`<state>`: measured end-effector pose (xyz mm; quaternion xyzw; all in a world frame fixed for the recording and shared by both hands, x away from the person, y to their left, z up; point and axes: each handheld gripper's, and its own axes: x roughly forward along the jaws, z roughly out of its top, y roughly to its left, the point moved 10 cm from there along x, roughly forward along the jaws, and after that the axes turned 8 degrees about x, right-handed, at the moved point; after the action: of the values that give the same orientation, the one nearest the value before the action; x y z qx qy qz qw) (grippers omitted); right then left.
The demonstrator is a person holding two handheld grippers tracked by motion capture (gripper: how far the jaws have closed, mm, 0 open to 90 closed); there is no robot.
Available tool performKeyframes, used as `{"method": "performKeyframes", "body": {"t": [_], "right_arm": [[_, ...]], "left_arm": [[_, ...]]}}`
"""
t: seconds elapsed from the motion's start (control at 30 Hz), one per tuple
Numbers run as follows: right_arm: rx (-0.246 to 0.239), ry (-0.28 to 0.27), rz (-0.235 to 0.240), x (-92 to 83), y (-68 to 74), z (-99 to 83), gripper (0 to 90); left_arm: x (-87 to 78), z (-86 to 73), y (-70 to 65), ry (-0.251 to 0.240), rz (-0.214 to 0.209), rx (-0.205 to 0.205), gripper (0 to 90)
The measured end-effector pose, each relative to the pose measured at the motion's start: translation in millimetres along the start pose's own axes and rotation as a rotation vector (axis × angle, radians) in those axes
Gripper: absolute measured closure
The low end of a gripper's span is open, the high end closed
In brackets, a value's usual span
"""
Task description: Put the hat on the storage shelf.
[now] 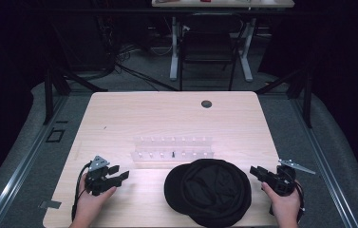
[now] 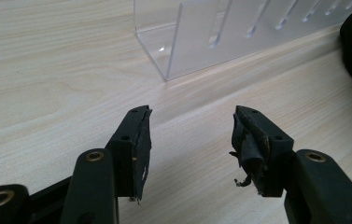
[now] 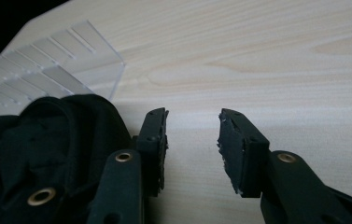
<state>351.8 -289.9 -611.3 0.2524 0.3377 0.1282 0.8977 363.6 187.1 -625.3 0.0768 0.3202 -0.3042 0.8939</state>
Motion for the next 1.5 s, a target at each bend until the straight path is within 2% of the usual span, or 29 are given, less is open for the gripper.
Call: {"method": "performKeyframes", "body": {"t": [0.07, 0.1, 0.13, 0.17, 0.2, 0.27, 0.3, 0.37, 0.4, 0.47, 0.5, 0.57, 0.6, 0.63, 0.7, 0.77, 0.8, 0.83, 0.87, 0.9, 0.97, 1.03, 1.07, 1.13, 1.3, 1.33, 1.5], "right_arm": [[0.010, -0.008, 0.012, -2.0, 0.7, 1.6, 59.2], [0.040, -0.026, 0.052, -4.5, 4.1, 4.8, 57.3], [0.040, -0.026, 0.052, -4.5, 4.1, 4.8, 57.3], [0.054, -0.043, 0.100, -6.0, 8.6, 7.3, 54.7], [0.052, -0.040, 0.108, -7.2, 9.4, 7.3, 53.0], [0.076, -0.046, 0.162, -7.0, 15.1, 8.1, 49.8], [0.076, -0.046, 0.162, -7.0, 15.1, 8.1, 49.8], [0.120, -0.071, 0.200, -5.6, 18.5, 10.4, 47.8], [0.120, -0.060, 0.203, -6.7, 17.3, 10.0, 47.3], [0.140, -0.078, 0.213, -6.0, 17.4, 11.3, 46.1], [0.127, -0.066, 0.196, -7.2, 14.6, 9.9, 45.7], [0.136, -0.078, 0.197, -6.7, 14.0, 10.0, 45.6], [0.119, -0.067, 0.165, -7.8, 11.0, 8.9, 47.2], [0.119, -0.067, 0.165, -7.8, 11.0, 8.9, 47.2], [0.108, -0.066, 0.124, -7.8, 9.2, 9.3, 49.7], [0.088, -0.057, 0.088, -8.5, 7.3, 9.1, 53.6], [0.098, -0.052, 0.075, -9.8, 7.9, 9.3, 58.7], [0.098, -0.052, 0.075, -9.8, 7.9, 9.3, 58.7], [0.087, -0.050, 0.064, -12.4, 9.3, 10.7, 64.8], [0.061, -0.044, 0.045, -15.0, 9.2, 11.3, 65.9], [0.053, -0.052, 0.050, -15.7, 12.2, 12.8, 66.0], [0.026, -0.033, 0.042, -17.7, 19.6, 13.7, 67.6], [-0.010, -0.011, 0.017, -19.7, 19.5, 12.8, 68.9], [-0.035, 0.000, 0.014, -20.3, 24.9, 12.8, 70.5], [-0.055, 0.036, 0.017, -22.1, 32.2, 11.6, 72.7], [-0.073, 0.058, -0.002, -23.2, 32.8, 11.1, 72.7], [-0.077, 0.072, -0.015, -23.7, 36.2, 12.1, 72.5]], "left_arm": [[-0.2, 0.2, -0.2, -0.001, -0.001, 0.000, 47.0], [-0.3, 0.6, -0.3, -0.002, -0.003, -0.001, 47.0], [-0.1, 1.1, -0.1, -0.003, -0.001, 0.000, 47.0], [0.4, 1.6, -0.2, -0.002, -0.001, -0.004, 47.0], [0.7, 1.0, -0.1, 0.002, -0.002, -0.002, 47.0], [1.1, -0.5, 0.1, 0.012, 0.004, 0.007, 47.1], [1.1, -0.5, 0.1, 0.012, 0.004, 0.007, 47.1], [0.9, -1.0, 0.2, 0.013, 0.004, 0.007, 47.1], [0.3, -0.7, 0.7, 0.009, 0.004, 0.008, 47.1], [-1.5, -0.5, 2.0, 0.004, 0.007, 0.004, 47.1], [-1.9, -0.6, 2.4, 0.002, 0.008, 0.003, 47.1], [-2.3, -0.9, 3.5, 0.002, 0.013, 0.001, 47.2], [-2.7, -1.0, 3.9, 0.004, 0.010, 0.003, 47.2], [-2.7, -0.6, 4.0, 0.000, 0.011, 0.001, 47.2], [-2.8, -0.1, 4.0, -0.002, 0.010, -0.002, 47.2], [-2.5, 0.0, 3.6, 0.001, 0.007, 0.001, 47.2], [-1.6, 0.3, 3.1, -0.001, 0.007, 0.001, 47.1], [-1.6, 0.3, 3.1, -0.001, 0.007, 0.001, 47.1], [-2.1, 0.3, 2.0, 0.003, 0.004, 0.004, 47.0], [-2.1, 0.3, 2.0, 0.003, 0.004, 0.004, 47.0], [-2.2, 0.6, 0.6, -0.003, 0.005, 0.006, 46.9], [-3.1, 0.2, -1.2, -0.004, 0.008, 0.016, 46.8], [-4.0, -0.2, -1.5, 0.001, 0.006, 0.022, 46.8], [-5.0, -0.5, -2.0, 0.003, 0.005, 0.029, 46.8], [-6.4, -0.5, -2.6, 0.006, 0.004, 0.028, 46.8], [-6.2, -0.4, -2.5, 0.005, 0.005, 0.028, 46.8], [-4.3, 0.7, -3.1, -0.002, 0.007, 0.032, 46.8]]}}
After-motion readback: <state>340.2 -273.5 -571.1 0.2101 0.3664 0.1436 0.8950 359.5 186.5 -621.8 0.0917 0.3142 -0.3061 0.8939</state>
